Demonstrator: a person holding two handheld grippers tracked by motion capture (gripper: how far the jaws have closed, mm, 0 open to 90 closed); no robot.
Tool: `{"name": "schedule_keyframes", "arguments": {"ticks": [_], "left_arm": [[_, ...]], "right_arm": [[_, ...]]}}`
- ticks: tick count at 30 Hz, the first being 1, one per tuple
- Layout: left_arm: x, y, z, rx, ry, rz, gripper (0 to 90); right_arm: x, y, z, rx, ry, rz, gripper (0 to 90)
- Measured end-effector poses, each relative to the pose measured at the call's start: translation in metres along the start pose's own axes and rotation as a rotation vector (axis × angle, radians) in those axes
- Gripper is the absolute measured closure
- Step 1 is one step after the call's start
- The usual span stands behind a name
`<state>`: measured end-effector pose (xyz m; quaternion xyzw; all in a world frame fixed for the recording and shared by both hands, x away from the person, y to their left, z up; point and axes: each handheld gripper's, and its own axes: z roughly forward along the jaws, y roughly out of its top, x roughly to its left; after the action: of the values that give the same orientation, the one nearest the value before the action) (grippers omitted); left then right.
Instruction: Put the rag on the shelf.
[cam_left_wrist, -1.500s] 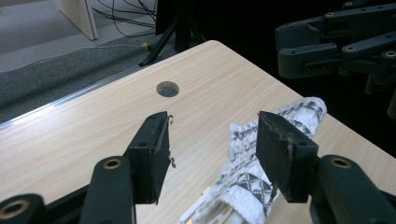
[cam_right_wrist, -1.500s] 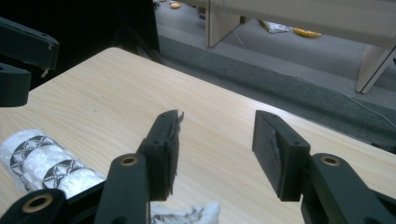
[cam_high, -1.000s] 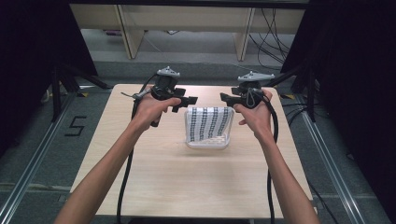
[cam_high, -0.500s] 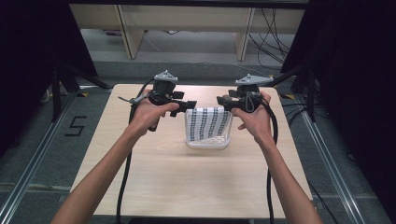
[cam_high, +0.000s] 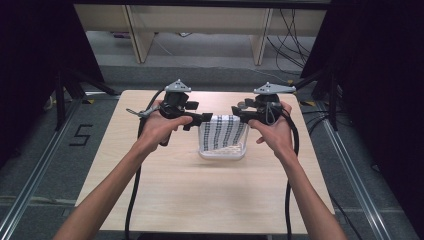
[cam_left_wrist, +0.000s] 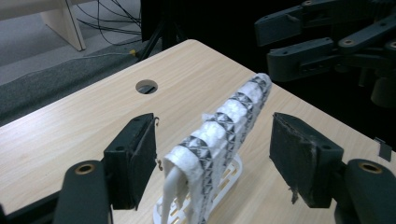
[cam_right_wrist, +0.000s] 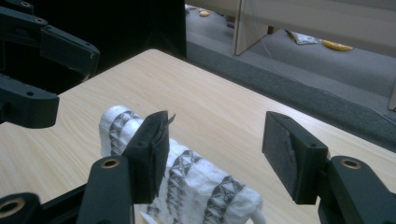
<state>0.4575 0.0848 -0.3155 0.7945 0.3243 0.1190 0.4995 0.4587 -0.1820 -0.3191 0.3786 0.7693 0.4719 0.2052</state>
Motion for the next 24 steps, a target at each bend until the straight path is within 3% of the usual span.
{"name": "schedule_keyframes", "arguments": {"ticks": [8, 9, 11, 16, 19, 20, 21, 24], "left_arm": [[-0.010, -0.001, -0.005, -0.001, -0.015, 0.031, 30.8], [-0.011, -0.002, -0.006, -0.003, -0.015, 0.030, 30.7], [-0.012, -0.004, -0.008, -0.006, -0.012, 0.035, 30.7], [-0.014, -0.010, -0.013, -0.011, -0.011, 0.034, 30.6], [-0.015, -0.012, -0.017, -0.013, -0.017, 0.038, 30.6], [-0.016, -0.013, -0.018, -0.016, -0.016, 0.042, 30.5], [-0.017, -0.014, -0.020, -0.014, -0.018, 0.047, 30.5], [-0.020, -0.016, -0.023, -0.018, -0.023, 0.050, 30.5]], "right_arm": [[0.005, -0.002, -0.003, -0.013, 0.019, -0.018, 42.1], [0.005, -0.001, -0.005, -0.013, 0.005, -0.044, 42.1], [0.008, -0.003, -0.006, -0.005, 0.013, -0.016, 41.9], [0.008, -0.005, -0.011, -0.015, 0.025, -0.039, 41.6], [0.010, -0.006, -0.013, -0.023, 0.021, -0.024, 41.6], [0.009, -0.006, -0.015, -0.025, 0.027, -0.048, 41.6], [0.012, -0.007, -0.016, -0.014, 0.031, -0.025, 41.5], [0.013, -0.009, -0.020, -0.023, 0.028, -0.056, 41.4]]}}
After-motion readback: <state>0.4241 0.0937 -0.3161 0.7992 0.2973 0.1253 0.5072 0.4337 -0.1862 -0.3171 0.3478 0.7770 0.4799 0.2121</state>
